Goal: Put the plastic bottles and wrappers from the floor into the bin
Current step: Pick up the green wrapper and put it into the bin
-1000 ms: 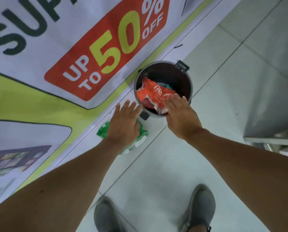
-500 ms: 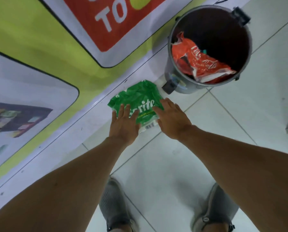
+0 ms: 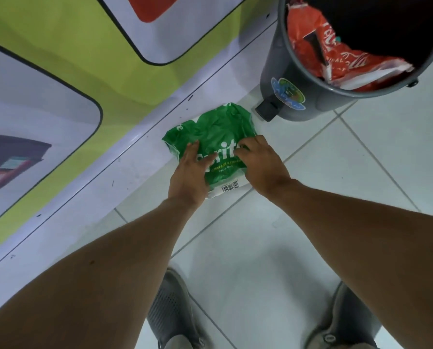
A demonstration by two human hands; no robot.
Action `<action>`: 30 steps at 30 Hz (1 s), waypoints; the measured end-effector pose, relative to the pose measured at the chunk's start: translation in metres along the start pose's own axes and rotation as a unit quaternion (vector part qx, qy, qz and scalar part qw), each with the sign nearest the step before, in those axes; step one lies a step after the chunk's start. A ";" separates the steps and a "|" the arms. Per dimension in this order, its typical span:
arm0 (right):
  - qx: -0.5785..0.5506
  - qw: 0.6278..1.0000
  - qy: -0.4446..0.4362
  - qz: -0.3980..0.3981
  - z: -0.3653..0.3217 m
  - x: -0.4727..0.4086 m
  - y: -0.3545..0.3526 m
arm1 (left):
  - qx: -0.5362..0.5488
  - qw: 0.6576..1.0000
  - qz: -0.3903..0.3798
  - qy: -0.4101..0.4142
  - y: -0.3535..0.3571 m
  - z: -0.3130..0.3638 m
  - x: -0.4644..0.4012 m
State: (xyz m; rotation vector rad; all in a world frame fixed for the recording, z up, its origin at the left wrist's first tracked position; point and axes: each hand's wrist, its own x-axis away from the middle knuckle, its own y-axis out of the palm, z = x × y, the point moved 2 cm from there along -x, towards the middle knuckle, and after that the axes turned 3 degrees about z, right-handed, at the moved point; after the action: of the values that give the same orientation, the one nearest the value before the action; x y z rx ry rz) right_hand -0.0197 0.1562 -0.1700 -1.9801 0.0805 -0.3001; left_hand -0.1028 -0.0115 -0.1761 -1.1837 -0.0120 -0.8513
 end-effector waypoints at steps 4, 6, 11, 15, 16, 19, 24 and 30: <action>-0.036 0.999 0.019 0.015 -0.010 0.022 -0.025 | 0.000 1.000 -0.003 0.003 -0.020 0.013 0.025; -0.047 0.998 0.026 0.025 -0.020 0.036 -0.046 | -0.005 1.000 -0.001 0.006 -0.039 0.025 0.042; -0.075 0.996 0.031 0.036 -0.045 0.068 -0.125 | -0.030 0.999 -0.015 0.024 -0.105 0.067 0.084; -0.081 0.995 0.028 0.052 -0.046 0.071 -0.199 | -0.044 0.997 0.004 0.071 -0.159 0.105 0.087; -0.082 0.994 0.029 0.060 -0.041 0.070 -0.220 | -0.047 0.995 0.011 0.083 -0.174 0.120 0.082; -0.065 0.994 0.038 0.079 -0.019 0.059 -0.267 | -0.052 0.992 0.030 0.111 -0.207 0.162 0.060; -0.031 0.989 0.074 0.122 0.031 0.036 -0.313 | -0.061 0.990 0.036 0.118 -0.230 0.235 0.007; 0.010 0.996 0.087 0.002 0.062 0.037 -0.291 | -0.097 0.993 -0.028 0.054 -0.219 0.295 -0.055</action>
State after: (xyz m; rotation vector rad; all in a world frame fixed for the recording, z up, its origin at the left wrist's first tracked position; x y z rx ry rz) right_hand 0.0079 0.3261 0.0752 -1.9299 0.1923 -0.4698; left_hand -0.1477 0.2346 0.0981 -1.3220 0.1291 -0.9815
